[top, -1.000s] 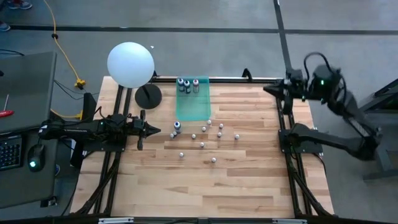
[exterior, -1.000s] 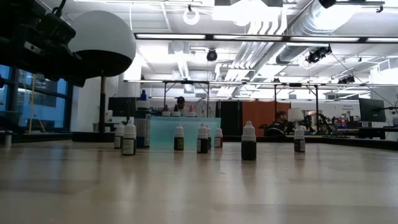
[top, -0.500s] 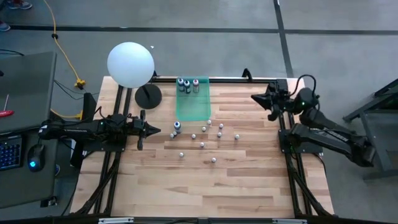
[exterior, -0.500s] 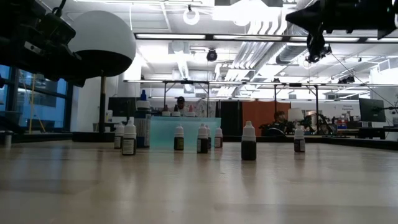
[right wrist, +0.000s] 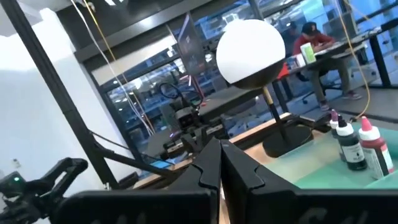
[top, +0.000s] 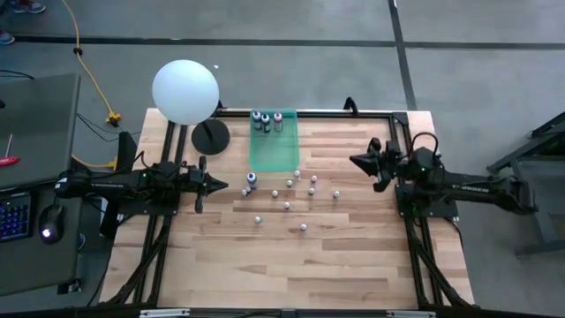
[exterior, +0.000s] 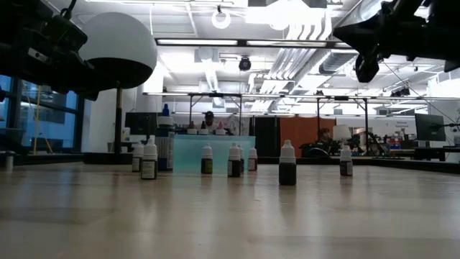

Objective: Pick & Place food coloring
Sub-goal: Put the large blue food coloring bottle into the blue bin

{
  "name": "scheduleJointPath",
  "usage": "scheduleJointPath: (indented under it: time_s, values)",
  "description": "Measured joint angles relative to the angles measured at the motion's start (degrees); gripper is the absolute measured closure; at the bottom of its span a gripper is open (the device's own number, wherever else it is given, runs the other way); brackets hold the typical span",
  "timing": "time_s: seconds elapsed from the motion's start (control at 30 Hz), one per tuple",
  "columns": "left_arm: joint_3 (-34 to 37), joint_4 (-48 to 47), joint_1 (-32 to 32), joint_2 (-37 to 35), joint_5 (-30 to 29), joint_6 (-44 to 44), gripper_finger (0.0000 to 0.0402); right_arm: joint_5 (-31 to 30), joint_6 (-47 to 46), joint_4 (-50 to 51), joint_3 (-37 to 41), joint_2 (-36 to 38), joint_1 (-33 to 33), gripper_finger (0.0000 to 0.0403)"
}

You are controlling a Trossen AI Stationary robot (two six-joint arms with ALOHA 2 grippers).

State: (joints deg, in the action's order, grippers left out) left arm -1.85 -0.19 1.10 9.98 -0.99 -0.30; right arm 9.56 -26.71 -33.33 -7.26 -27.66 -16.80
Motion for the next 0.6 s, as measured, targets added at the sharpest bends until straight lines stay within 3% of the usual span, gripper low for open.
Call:
scheduleJointPath:
  time_s: [0.13, 0.33, 0.6]
  values:
    - [0.0, 0.0, 0.0, 0.0, 0.0, 0.0, 0.0401, -4.33, 3.61, 0.23, 0.87, 0.02, 4.18, 0.0403]
    - [0.0, 0.0, 0.0, 0.0, -0.02, 0.0, 0.0401, -6.12, 0.89, -8.01, 6.67, 0.55, 4.18, 0.0403]
    - [0.0, 0.0, 0.0, 0.0, 0.03, 0.0, 0.0401, -6.79, 4.94, -11.55, 6.68, 7.46, 3.77, 0.0403]
